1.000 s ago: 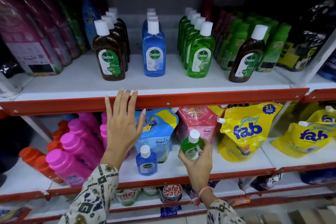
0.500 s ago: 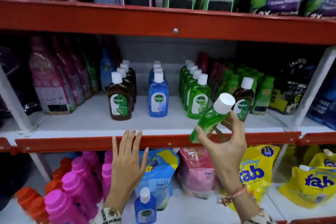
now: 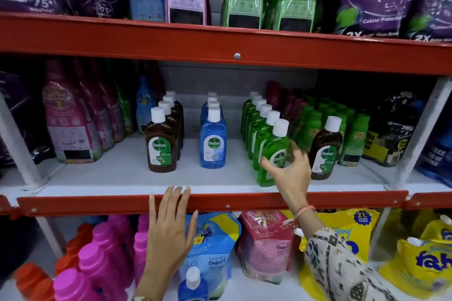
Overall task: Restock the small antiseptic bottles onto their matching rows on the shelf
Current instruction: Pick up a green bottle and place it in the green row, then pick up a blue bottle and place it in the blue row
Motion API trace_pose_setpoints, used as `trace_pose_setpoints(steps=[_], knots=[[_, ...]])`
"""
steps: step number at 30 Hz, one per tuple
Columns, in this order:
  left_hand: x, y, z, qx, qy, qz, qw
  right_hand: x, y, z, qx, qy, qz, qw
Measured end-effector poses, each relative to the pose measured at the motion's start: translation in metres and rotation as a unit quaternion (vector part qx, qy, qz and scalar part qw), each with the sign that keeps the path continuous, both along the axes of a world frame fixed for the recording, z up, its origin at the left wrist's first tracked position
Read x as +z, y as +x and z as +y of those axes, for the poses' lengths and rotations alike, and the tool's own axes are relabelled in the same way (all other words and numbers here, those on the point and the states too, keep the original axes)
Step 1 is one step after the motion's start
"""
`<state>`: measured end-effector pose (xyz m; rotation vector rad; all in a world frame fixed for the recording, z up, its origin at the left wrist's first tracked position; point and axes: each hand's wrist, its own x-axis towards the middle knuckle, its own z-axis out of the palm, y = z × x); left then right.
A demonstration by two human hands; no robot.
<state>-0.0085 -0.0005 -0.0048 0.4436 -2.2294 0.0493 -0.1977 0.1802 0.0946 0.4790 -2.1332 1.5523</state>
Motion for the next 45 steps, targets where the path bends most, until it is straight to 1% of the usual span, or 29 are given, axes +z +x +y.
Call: trace_pose_setpoints(steps=[3, 5, 10, 13, 15, 17, 18, 20, 23, 26, 28, 30, 32, 34, 36, 39, 42, 45], knots=[[-0.004, 0.006, 0.008, -0.011, 0.006, 0.014, 1.0, -0.006, 0.0, 0.006, 0.021, 0.006, -0.024, 0.999], [-0.024, 0.017, 0.009, 0.001, 0.016, -0.003, 1.0, -0.024, 0.005, 0.004, 0.032, 0.052, -0.056, 0.997], [-0.025, 0.018, 0.01, 0.0, 0.027, -0.015, 1.0, -0.031, 0.007, 0.008, 0.049, 0.059, -0.063, 0.995], [-0.014, 0.012, 0.004, 0.005, 0.02, -0.029, 0.999, -0.025, 0.017, 0.005, 0.026, 0.025, -0.013, 0.999], [-0.003, 0.007, 0.002, 0.003, 0.019, -0.038, 0.999, -0.021, 0.03, 0.001, 0.003, -0.035, 0.061, 0.998], [0.006, 0.002, 0.002, -0.002, 0.023, -0.034, 0.999, -0.019, 0.043, -0.004, -0.006, -0.085, 0.129, 0.988], [0.007, 0.002, 0.002, -0.004, 0.029, -0.033, 0.999, -0.023, 0.052, -0.008, -0.004, -0.098, 0.147, 0.984], [0.008, 0.006, 0.001, -0.006, 0.031, -0.032, 0.999, -0.037, 0.071, -0.018, 0.005, -0.108, 0.154, 0.982], [0.009, 0.017, -0.01, -0.002, 0.007, -0.041, 0.999, -0.074, 0.102, -0.032, 0.021, -0.094, 0.103, 0.99], [0.008, 0.029, -0.03, 0.001, -0.01, -0.041, 0.999, -0.123, 0.138, -0.043, 0.052, -0.028, 0.053, 0.997], [0.009, 0.033, -0.044, 0.009, -0.01, -0.047, 0.999, -0.162, 0.164, -0.051, 0.086, 0.022, -0.013, 0.996], [0.009, 0.036, -0.053, 0.007, -0.01, -0.066, 0.998, -0.197, 0.188, -0.061, 0.098, 0.049, -0.114, 0.987], [0.009, 0.038, -0.058, -0.005, -0.016, -0.085, 0.996, -0.222, 0.205, -0.074, 0.078, 0.068, -0.198, 0.975], [0.011, 0.041, -0.06, -0.014, -0.014, -0.088, 0.996, -0.239, 0.213, -0.086, 0.059, 0.074, -0.258, 0.962], [0.013, 0.043, -0.059, -0.022, -0.006, -0.086, 0.996, -0.249, 0.215, -0.094, 0.043, 0.061, -0.295, 0.953], [0.015, 0.045, -0.06, -0.032, -0.004, -0.086, 0.996, -0.251, 0.217, -0.099, 0.015, 0.043, -0.297, 0.954], [0.014, 0.046, -0.062, -0.034, -0.011, -0.089, 0.995, -0.239, 0.223, -0.093, -0.007, 0.04, -0.26, 0.965], [0.014, 0.045, -0.061, -0.032, -0.014, -0.09, 0.995, -0.217, 0.227, -0.081, 0.004, 0.023, -0.212, 0.977]])
